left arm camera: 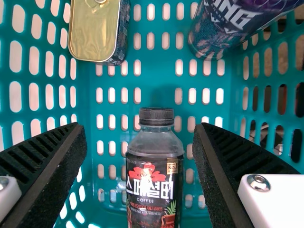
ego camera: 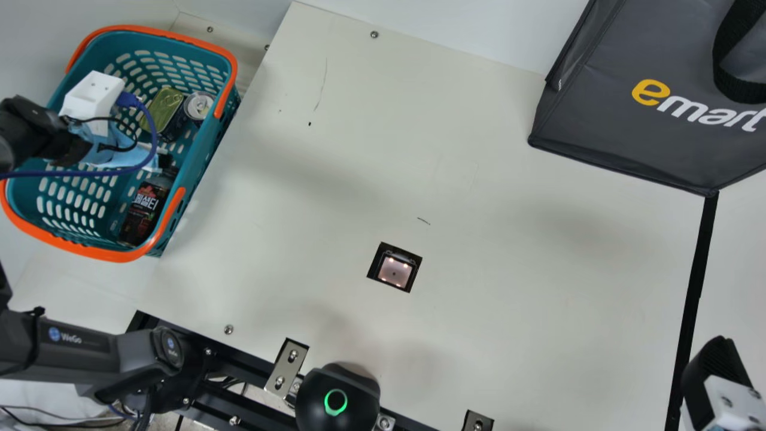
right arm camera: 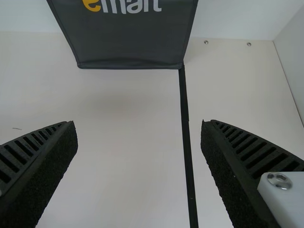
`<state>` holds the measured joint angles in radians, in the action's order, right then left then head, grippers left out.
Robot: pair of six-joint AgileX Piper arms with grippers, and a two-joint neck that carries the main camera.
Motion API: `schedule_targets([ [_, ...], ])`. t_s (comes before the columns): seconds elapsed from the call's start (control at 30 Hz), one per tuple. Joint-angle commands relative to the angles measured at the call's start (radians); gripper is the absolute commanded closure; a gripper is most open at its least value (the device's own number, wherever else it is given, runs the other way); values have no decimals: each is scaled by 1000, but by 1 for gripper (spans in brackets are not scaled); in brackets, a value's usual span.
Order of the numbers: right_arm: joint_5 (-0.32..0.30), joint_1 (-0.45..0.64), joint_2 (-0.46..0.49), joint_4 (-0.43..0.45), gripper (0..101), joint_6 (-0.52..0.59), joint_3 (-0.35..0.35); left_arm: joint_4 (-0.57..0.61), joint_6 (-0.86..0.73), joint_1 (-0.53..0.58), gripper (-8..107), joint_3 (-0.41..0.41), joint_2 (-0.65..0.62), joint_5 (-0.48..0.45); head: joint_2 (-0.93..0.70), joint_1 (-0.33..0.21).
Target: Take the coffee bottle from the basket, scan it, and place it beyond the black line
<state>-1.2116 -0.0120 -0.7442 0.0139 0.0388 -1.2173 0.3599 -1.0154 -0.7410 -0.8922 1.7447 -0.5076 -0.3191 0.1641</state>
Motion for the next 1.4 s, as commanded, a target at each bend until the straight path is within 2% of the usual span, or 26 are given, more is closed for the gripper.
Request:
schedule_targets([
  [0.0,0,0,0,0,10,0,0,4,-10,2,9,7,6,12,-2,-26],
  [0.33,0,0,0,0,10,0,0,19,-26,25,9,41,51,83,-2,-26],
  [0.93,0,0,0,0,10,0,0,41,-14,46,9,50,163,209,-2,-26],
  [1.37,-2,0,0,0,10,0,0,142,-60,75,9,62,238,288,-2,-26],
])
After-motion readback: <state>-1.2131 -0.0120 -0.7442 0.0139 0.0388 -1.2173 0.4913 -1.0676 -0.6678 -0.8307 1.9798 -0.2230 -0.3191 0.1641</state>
